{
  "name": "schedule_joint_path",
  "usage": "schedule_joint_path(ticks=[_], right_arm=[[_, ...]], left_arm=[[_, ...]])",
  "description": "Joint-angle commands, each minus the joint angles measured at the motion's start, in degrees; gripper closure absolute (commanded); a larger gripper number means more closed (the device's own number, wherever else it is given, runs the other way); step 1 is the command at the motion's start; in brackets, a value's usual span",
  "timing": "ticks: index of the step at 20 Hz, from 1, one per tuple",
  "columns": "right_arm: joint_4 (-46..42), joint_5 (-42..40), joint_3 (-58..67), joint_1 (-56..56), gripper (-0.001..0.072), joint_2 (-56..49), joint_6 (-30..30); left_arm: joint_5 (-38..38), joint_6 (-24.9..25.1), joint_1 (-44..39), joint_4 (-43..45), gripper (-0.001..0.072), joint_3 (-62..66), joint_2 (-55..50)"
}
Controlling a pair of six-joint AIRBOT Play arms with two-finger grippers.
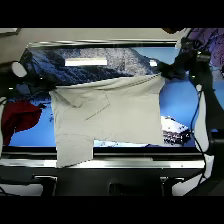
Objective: Fold the clothes and pants, and hang the long-sleeved shirts on hangers.
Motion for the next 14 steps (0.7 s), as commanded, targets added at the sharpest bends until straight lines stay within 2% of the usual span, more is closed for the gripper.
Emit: schedule_joint_path(ticks=[1, 2, 3, 5, 6, 8, 11, 13, 14], right_arm=[[8.96, 1.46, 0.07, 0.07, 0.0646, -6.78, -0.04], [9.09, 1.03, 0.07, 0.07, 0.0551, -6.73, -0.26], [9.25, -0.07, 0.09, 0.0, 0.0495, -6.19, -0.59], [9.31, -4.85, 0.07, -0.52, 0.0476, -3.48, -5.05], [9.27, -8.0, 0.07, -1.18, 0.0418, -1.36, -9.27], [8.52, -14.19, 0.0, -3.26, 0.039, 3.32, -16.83], [11.89, -16.52, -5.42, -10.32, 0.039, 12.2, -20.31], [14.51, -17.31, -15.65, -16.9, 0.0389, 19.21, -22.43], [15.19, -17.18, -22.23, -19.89, 0.0366, 22.73, -22.64]], left_arm=[[4.28, 0.37, -0.26, -4.63, 0.068, -0.63, -7.34], [3.96, 0.39, -0.02, -4.63, 0.0634, -0.57, -7.26], [2.6, 0.42, 0.52, -4.61, 0.0537, -0.04, -6.86], [-3.15, 3.5, 2.67, -4.17, 0.0306, 1.57, -4.61], [-5.57, 5.46, 3.87, -2.25, 0.0297, 1.62, -2.56], [-9.92, 6.43, 6.75, 3.72, 0.0296, 0.74, 2.69], [-11.41, 6.43, 11.76, 5.29, 0.0296, -7.28, 12.37], [-10.86, 6.69, 14.71, 5.33, 0.0296, -17.59, 20.61], [-10.49, 6.67, 15.91, 5.31, 0.0297, -22.82, 24.41]])
